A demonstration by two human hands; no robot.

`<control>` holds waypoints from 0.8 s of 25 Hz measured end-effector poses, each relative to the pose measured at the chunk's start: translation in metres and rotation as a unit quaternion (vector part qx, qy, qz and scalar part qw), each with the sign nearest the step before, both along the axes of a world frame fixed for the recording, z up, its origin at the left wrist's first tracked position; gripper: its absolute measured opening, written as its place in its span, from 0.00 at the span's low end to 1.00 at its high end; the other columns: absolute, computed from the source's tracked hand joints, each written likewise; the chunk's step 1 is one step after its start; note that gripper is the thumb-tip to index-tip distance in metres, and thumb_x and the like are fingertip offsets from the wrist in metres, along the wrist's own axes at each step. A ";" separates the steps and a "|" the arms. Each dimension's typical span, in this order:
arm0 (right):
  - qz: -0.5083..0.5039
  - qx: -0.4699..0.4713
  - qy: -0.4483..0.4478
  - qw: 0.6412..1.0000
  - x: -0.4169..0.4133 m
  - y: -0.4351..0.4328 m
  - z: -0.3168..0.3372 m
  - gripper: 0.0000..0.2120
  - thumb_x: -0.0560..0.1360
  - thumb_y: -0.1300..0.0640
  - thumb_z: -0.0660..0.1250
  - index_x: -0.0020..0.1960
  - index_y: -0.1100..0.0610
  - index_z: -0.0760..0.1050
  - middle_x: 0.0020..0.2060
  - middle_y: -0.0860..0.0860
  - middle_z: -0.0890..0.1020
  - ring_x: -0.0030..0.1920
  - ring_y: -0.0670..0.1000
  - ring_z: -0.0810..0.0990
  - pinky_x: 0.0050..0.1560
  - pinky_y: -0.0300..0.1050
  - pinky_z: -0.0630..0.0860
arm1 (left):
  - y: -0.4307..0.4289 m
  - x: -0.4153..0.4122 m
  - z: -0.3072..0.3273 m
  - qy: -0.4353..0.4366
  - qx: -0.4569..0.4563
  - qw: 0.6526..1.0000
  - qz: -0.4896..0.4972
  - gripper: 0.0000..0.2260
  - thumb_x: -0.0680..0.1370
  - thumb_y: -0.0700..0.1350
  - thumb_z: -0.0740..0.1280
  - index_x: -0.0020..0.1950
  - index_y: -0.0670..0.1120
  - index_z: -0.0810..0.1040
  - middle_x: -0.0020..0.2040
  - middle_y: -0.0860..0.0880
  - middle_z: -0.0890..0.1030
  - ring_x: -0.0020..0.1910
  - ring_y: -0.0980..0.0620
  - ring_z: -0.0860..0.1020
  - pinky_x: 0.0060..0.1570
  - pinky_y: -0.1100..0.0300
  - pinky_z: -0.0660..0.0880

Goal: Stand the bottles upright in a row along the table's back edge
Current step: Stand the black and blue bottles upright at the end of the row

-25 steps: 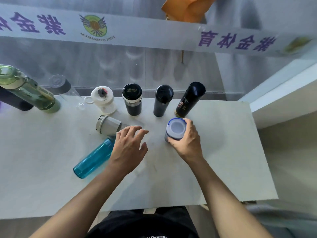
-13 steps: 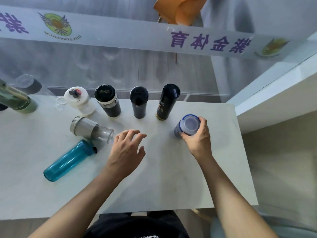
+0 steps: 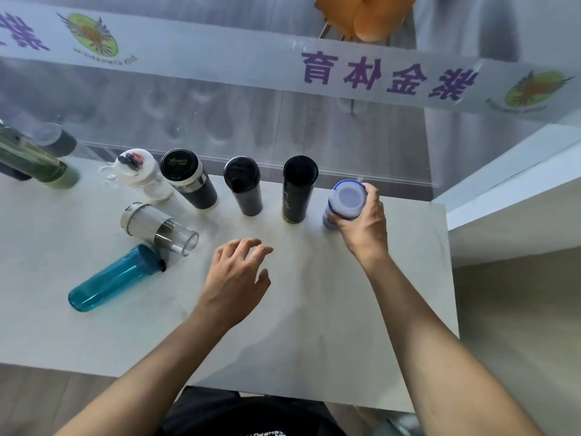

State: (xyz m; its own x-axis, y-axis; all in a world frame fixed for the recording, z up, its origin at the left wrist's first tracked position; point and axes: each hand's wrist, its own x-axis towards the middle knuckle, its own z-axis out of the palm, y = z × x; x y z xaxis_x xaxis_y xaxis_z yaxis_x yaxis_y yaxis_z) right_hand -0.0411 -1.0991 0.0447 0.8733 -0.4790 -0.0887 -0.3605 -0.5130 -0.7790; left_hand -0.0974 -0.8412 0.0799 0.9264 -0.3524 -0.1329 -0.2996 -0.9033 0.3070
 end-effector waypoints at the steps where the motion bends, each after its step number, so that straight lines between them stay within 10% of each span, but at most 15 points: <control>1: 0.002 -0.002 0.002 1.000 0.001 -0.001 0.000 0.41 0.65 0.44 0.81 0.71 0.50 0.65 0.62 0.50 0.76 0.61 0.52 0.75 0.54 0.40 0.69 | -0.003 0.002 0.000 -0.004 0.001 1.000 0.004 0.17 0.76 0.47 0.68 0.65 0.51 0.76 0.64 0.48 0.77 0.63 0.43 0.73 0.62 0.48 0.69; 15: -0.003 -0.072 0.031 0.997 -0.012 0.014 0.012 0.51 0.66 0.47 0.81 0.80 0.51 0.55 0.67 0.57 0.70 0.66 0.57 0.71 0.67 0.51 0.70 | 0.020 0.007 0.004 -0.002 0.008 1.000 0.000 0.18 0.77 0.49 0.65 0.67 0.51 0.74 0.66 0.50 0.75 0.66 0.45 0.71 0.66 0.50 0.66; 20: -0.024 -0.227 -0.120 0.966 -0.040 0.074 0.022 0.36 0.71 0.51 0.74 0.75 0.60 0.66 0.67 0.60 0.73 0.68 0.59 0.71 0.67 0.54 0.69 | 0.056 0.010 0.007 -0.013 -0.004 1.000 0.009 0.18 0.77 0.49 0.65 0.67 0.52 0.74 0.66 0.50 0.75 0.67 0.46 0.70 0.66 0.50 0.65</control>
State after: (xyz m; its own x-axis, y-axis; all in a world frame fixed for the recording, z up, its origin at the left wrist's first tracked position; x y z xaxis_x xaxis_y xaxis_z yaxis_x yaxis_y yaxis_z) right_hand -0.0815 -1.0256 0.0669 0.8186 -0.4614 0.3420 -0.2296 -0.8087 -0.5416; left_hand -0.0875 -0.7851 0.0869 0.9356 -0.3367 -0.1060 -0.2911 -0.9059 0.3075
